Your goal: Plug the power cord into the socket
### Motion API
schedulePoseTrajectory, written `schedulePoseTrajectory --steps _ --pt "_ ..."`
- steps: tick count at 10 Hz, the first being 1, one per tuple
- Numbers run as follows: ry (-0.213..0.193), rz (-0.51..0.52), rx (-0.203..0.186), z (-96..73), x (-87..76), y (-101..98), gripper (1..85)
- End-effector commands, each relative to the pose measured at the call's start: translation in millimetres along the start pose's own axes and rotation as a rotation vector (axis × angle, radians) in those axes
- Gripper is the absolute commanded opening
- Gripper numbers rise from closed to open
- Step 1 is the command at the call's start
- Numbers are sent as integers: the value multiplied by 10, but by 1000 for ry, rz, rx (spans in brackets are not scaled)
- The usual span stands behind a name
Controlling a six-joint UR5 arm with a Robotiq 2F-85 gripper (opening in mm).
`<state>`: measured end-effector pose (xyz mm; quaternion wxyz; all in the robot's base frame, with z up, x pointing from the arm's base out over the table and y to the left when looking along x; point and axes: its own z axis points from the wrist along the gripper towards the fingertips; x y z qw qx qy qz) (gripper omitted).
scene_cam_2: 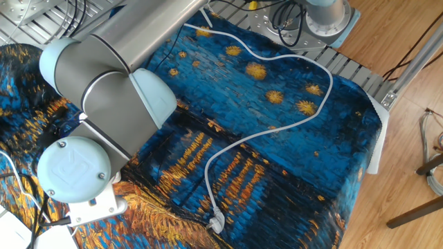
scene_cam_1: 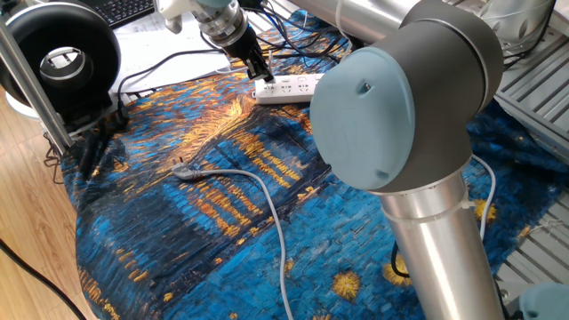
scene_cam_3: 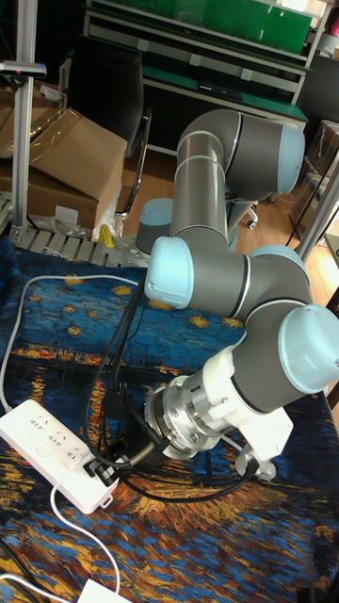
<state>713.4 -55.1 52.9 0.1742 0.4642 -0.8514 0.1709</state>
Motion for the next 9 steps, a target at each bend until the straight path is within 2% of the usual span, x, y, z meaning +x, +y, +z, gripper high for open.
schedulePoseTrajectory --steps 1,9 --pt "-12 7 -21 -59 -27 84 13" --pt "-6 9 -5 19 -29 42 13"
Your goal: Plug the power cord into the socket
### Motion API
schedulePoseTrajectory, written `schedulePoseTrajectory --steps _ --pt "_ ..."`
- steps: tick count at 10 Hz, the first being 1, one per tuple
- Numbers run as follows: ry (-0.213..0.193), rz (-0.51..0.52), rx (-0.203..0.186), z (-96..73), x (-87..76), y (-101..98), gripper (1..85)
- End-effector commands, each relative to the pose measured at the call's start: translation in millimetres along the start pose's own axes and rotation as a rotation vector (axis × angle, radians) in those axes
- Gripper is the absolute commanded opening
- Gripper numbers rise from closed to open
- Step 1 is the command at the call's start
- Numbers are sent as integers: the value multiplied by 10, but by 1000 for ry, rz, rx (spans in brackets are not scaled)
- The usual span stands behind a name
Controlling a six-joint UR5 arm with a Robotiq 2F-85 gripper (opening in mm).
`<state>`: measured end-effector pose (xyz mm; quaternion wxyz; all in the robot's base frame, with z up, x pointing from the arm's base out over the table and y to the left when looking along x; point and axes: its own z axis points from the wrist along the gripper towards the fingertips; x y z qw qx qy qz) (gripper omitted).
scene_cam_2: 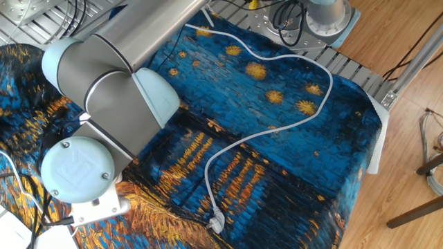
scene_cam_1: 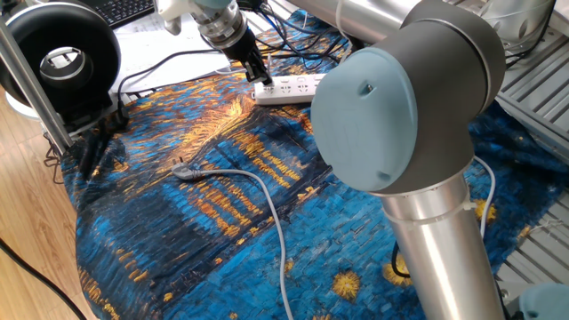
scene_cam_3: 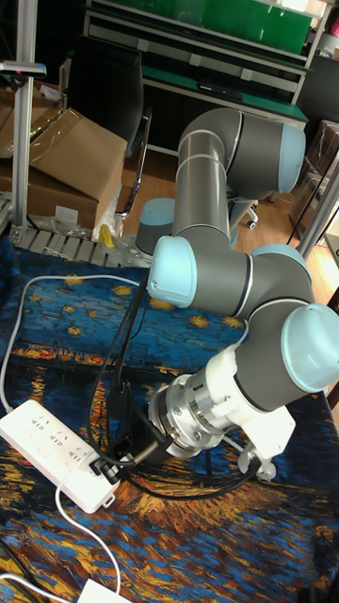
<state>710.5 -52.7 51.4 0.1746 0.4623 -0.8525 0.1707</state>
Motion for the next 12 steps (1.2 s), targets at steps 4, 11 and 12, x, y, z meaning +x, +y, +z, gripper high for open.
schedulePoseTrajectory --steps 4,11,12 --pt "3 22 9 21 -69 25 13" --pt "44 38 6 -97 -172 99 13" --pt "25 59 -12 -186 -326 199 13"
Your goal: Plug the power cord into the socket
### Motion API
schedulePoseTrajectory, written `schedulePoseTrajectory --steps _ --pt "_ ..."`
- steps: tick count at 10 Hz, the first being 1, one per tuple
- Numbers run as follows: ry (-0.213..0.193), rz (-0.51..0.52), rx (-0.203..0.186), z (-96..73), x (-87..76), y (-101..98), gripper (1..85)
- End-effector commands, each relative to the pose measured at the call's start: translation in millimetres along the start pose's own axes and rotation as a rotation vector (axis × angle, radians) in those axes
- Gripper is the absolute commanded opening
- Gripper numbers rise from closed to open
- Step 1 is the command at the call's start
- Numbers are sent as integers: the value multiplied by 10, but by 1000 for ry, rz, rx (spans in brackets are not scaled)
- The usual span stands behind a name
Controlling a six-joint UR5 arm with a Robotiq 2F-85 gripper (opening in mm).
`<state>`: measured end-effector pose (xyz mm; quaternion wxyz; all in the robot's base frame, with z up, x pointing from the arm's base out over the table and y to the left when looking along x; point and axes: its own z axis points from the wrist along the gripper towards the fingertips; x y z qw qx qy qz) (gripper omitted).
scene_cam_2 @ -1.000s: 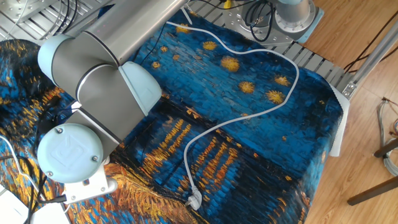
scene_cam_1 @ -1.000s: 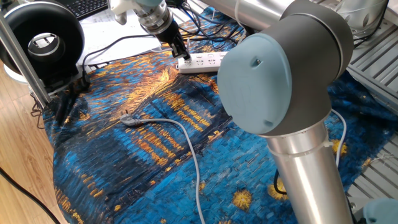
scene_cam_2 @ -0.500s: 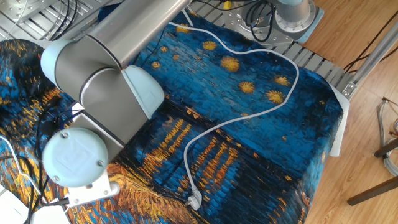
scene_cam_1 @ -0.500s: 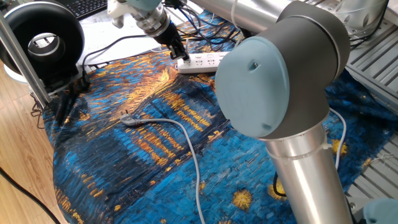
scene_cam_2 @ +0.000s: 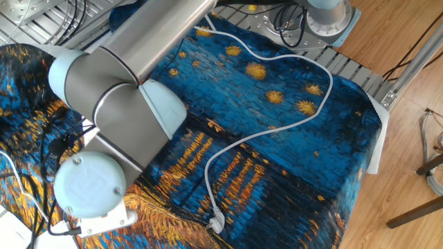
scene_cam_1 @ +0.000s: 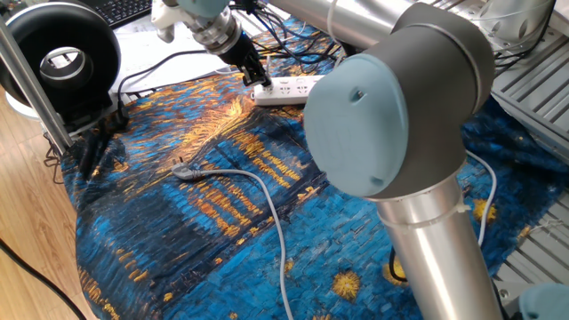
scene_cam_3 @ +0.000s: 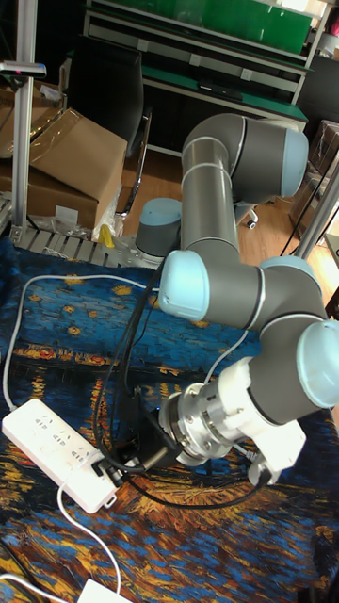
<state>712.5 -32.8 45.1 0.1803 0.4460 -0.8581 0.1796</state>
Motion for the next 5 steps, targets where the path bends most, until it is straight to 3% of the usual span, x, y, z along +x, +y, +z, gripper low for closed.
schedulePoseTrajectory --steps 1,3,5 --pt "-64 18 -47 -77 -276 130 13" --pt "-104 -18 -46 47 -272 22 13" --pt "-111 -29 -50 29 -255 9 13"
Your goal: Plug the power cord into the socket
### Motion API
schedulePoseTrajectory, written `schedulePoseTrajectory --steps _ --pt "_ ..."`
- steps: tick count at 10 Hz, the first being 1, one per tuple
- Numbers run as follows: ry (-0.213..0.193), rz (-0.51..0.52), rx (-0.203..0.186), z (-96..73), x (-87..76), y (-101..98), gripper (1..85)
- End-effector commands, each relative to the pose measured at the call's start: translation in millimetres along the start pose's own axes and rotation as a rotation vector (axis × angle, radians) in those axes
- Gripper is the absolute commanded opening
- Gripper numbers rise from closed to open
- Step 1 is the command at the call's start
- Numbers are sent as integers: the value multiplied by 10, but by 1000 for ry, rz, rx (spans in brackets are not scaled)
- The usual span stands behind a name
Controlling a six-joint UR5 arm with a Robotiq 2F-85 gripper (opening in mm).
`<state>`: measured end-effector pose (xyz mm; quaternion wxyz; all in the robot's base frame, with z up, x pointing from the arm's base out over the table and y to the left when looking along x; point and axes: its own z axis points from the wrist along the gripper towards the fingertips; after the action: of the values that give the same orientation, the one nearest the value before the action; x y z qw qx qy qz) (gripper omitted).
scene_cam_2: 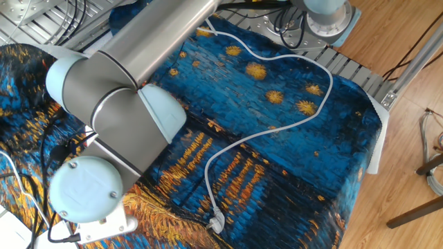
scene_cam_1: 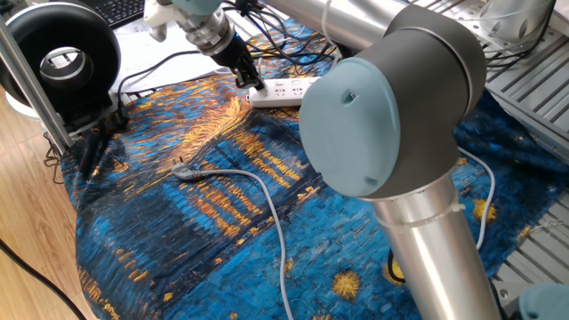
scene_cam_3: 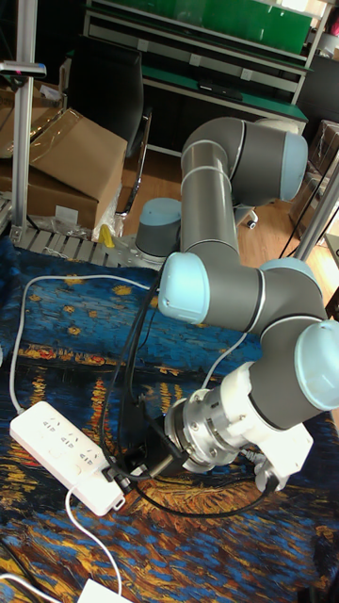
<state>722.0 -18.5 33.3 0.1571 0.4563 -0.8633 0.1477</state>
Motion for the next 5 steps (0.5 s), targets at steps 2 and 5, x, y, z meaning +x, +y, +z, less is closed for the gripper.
schedulePoseTrajectory --steps 2,5 --pt "-41 -6 -17 2 -58 26 13" --pt "-71 -16 -35 54 -38 43 13"
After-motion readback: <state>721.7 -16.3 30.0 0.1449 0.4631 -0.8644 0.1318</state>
